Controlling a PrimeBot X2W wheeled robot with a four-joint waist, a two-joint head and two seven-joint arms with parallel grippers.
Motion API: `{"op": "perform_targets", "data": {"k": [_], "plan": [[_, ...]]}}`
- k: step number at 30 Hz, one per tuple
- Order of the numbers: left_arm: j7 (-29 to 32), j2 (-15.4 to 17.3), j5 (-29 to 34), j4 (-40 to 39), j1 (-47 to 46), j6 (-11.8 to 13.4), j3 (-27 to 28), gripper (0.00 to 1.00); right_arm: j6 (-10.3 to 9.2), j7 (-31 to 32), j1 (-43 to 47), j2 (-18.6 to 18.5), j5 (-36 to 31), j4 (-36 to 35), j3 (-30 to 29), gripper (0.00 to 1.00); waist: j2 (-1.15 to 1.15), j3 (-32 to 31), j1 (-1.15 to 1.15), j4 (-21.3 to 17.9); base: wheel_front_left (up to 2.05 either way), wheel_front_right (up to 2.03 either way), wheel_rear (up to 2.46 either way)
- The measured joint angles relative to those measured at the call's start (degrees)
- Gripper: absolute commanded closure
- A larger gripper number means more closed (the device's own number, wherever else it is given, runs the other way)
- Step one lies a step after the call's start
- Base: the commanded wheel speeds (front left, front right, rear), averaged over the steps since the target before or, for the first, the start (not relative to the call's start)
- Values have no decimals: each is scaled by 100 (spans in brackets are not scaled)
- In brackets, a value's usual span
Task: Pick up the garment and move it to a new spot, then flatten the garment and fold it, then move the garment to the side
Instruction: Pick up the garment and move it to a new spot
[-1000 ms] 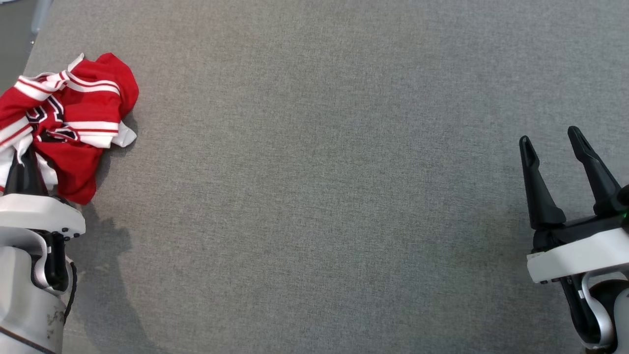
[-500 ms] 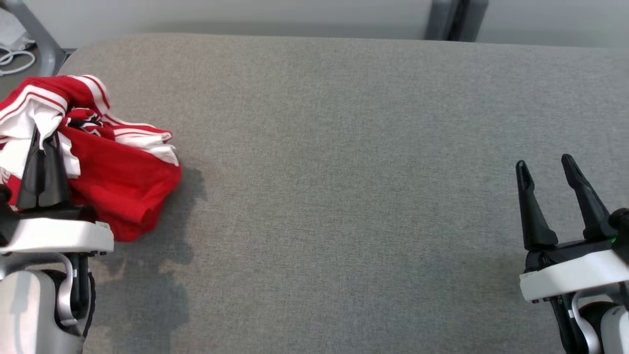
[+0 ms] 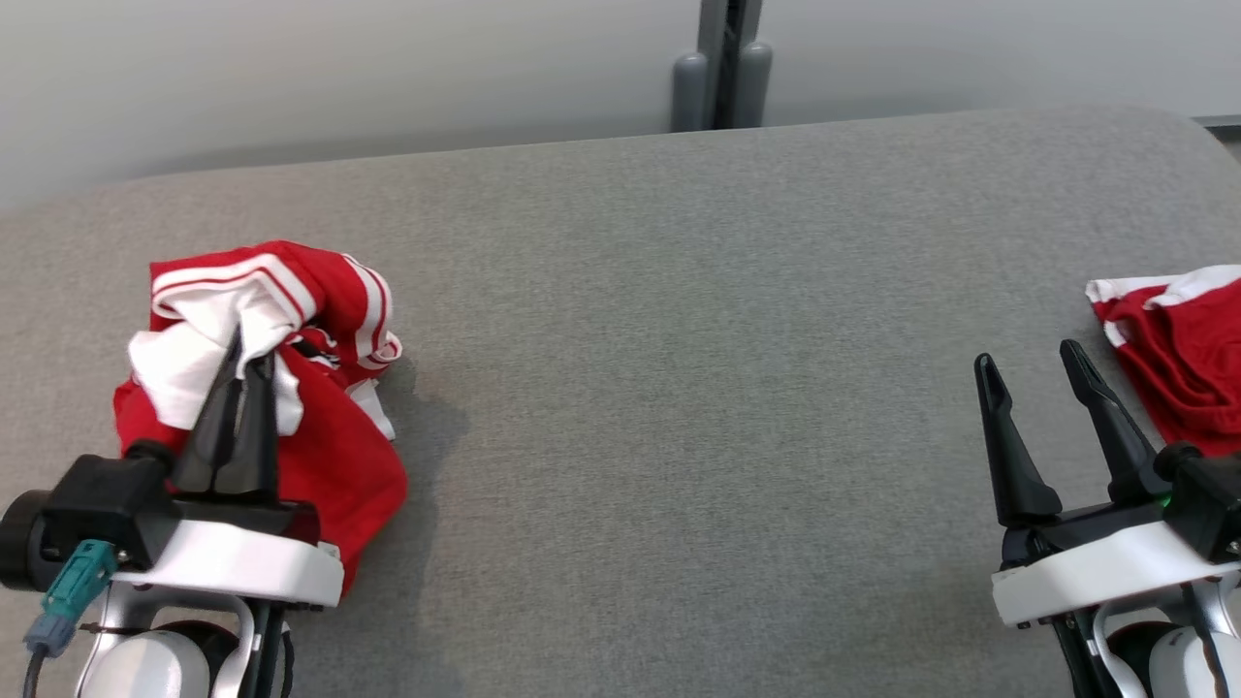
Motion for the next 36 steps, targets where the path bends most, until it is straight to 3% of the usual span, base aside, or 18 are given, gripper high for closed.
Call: {"op": "perform_targets", "data": {"k": [9, 15, 23, 24, 25, 26, 33, 36], "plan": [[222, -226, 151, 494, -669, -486, -957, 100, 0, -46, -40, 24, 119, 16, 152, 0, 0, 20, 0, -841, 0, 0, 0], [224, -594, 188, 1383, -1232, -866, -1597, 100, 0, -196, -119, 53, 283, 81, 181, 0, 0, 223, 0, -1451, 0, 0, 0], [116, -839, 147, 2741, -1753, -1126, -2043, 100, 0, -456, -237, 75, 474, 327, 258, 0, 0, 758, 0, -1996, 0, 0, 0], [88, -862, 135, 2843, -1794, -1151, -2085, 91, 0, -501, -244, 77, 512, 363, 259, 0, 0, 819, 0, -2038, 0, 0, 0], [34, -892, 125, 2916, -1828, -1171, -2130, 52, 0, -526, -245, 78, 523, 401, 248, 0, 0, 877, 0, -2072, 0, 0, 0], [-32, -918, 76, 2954, -1844, -1198, -2170, 0, 0, -558, -248, 79, 527, 428, 232, 0, 0, 926, 0, -2095, 0, 0, 0], [-563, -957, -97, 2670, -1818, -1265, -2290, 0, 0, -639, -356, 81, 497, 591, 99, 0, 0, 937, 0, -1891, 0, 0, 0], [-762, -905, -118, 2390, -1686, -1125, -2134, 0, 0, -641, -381, 85, 389, 595, 29, 0, 0, 866, 0, -1712, 0, 0, 0]]}}
